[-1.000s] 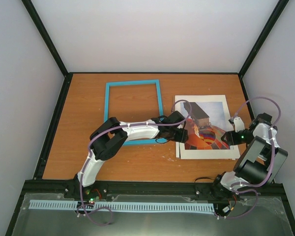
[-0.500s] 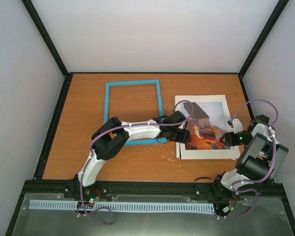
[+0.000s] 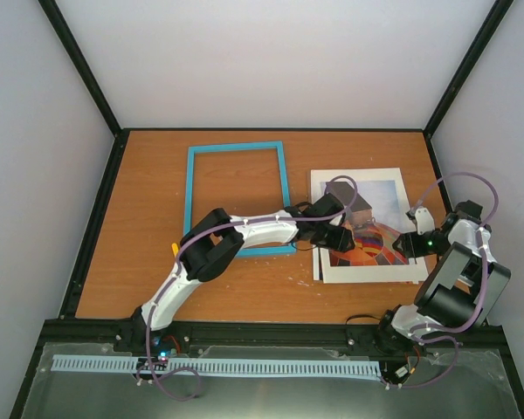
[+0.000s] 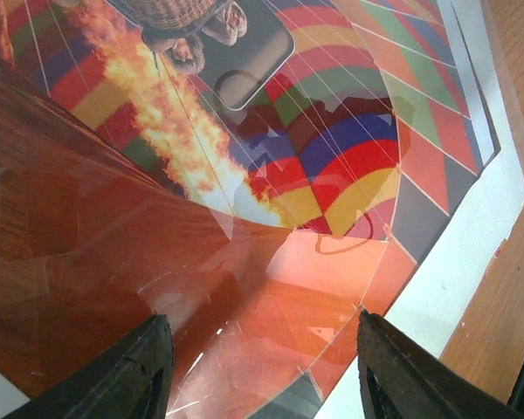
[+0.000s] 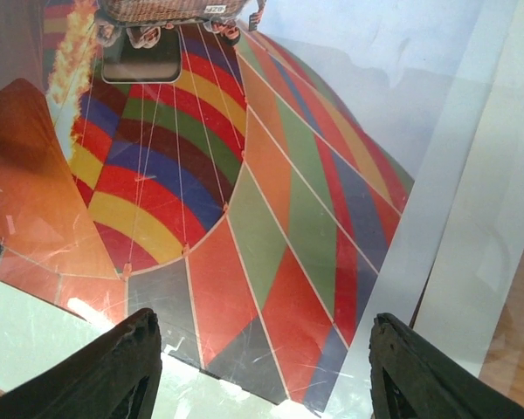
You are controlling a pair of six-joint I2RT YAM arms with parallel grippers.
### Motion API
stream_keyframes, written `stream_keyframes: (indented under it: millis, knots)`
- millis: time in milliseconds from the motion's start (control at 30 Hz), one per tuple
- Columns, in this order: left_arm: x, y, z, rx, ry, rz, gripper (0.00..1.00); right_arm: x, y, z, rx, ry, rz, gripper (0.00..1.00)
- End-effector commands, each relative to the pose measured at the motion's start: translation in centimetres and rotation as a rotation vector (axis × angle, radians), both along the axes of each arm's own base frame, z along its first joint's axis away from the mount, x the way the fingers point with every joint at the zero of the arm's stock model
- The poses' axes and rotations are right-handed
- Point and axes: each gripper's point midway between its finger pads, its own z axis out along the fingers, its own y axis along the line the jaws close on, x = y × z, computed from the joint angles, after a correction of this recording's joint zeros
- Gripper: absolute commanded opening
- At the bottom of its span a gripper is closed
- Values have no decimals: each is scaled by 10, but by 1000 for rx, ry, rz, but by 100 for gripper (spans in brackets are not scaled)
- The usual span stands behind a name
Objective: Take the photo out of the frame
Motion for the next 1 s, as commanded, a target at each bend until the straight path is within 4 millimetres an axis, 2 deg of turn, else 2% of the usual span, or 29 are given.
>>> stream_keyframes:
  millis: [0, 67, 133, 233, 333, 533, 800, 967]
  knots:
    - [-4, 2, 13, 13, -54, -15, 58, 2, 7, 14, 17, -35, 29, 64]
    - [0, 13, 34, 18, -100, 18, 58, 1, 12, 14, 40, -41, 45, 65]
    - [-1, 26, 41, 41, -122, 33, 59, -1, 17, 15, 58, -49, 56, 65]
    - [-9, 40, 40, 72, -124, 23, 59, -1, 24, 17, 85, -65, 71, 64]
    - [-21, 51, 30, 99, -93, -3, 59, 0, 29, 19, 109, -81, 70, 64]
    - [-40, 53, 11, 105, -32, -55, 59, 2, 35, 19, 143, -89, 65, 64]
    - [-46, 48, -10, 126, -3, -76, 59, 0, 35, 14, 136, -79, 66, 64]
    - [-48, 35, -15, 110, 8, -102, 59, 0, 35, 13, 137, -76, 66, 64]
